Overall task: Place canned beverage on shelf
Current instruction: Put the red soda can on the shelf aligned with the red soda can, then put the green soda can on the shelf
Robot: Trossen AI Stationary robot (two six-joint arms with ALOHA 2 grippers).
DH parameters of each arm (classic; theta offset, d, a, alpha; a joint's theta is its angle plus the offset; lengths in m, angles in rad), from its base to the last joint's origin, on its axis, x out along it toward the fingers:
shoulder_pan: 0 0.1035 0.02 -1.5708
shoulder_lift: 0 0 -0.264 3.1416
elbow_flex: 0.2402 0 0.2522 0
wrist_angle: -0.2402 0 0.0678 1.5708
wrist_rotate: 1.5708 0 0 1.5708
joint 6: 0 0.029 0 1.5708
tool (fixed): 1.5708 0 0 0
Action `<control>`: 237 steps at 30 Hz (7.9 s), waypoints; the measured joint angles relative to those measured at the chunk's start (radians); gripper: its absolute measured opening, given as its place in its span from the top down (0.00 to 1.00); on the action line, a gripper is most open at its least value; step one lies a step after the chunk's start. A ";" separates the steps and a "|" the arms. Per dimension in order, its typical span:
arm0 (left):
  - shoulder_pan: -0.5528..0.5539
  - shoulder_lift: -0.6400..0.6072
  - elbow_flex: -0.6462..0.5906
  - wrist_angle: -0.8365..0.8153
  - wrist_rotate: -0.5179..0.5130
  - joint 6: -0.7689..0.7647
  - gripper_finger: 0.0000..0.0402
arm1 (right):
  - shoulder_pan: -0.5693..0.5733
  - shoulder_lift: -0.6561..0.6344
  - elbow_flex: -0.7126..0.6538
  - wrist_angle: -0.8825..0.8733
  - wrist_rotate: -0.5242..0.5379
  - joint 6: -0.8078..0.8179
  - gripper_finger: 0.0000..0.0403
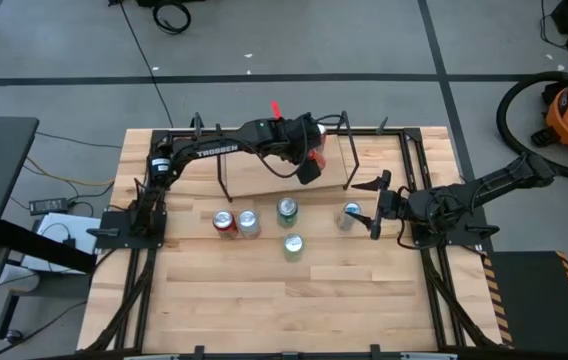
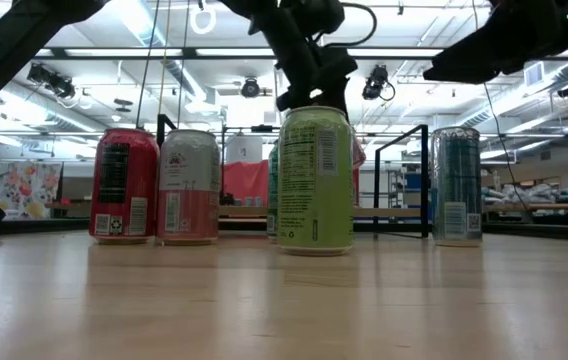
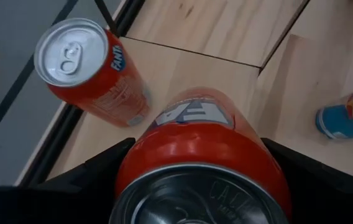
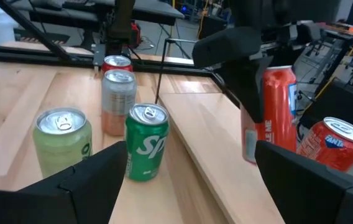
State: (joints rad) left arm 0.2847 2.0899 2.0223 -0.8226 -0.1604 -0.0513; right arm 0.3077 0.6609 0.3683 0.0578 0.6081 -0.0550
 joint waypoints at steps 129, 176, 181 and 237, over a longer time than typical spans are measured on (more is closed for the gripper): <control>-0.010 0.236 0.304 -0.449 -0.056 0.264 0.08 | 0.001 0.013 -0.001 -0.011 -0.033 0.007 0.10; -0.022 0.243 0.305 -0.223 -0.018 0.013 0.48 | 0.001 0.013 -0.001 -0.010 -0.034 0.008 0.10; -0.023 0.243 0.305 -0.198 -0.019 -0.024 0.48 | 0.001 0.013 -0.001 -0.010 -0.034 0.008 0.10; -0.330 0.069 0.293 -0.590 -0.121 0.045 0.26 | 0.001 0.070 0.000 0.025 -0.059 0.004 0.10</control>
State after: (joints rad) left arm -0.0452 2.1586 2.3154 -1.4125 -0.2813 -0.0060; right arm 0.3084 0.7309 0.3683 0.0825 0.5490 -0.0509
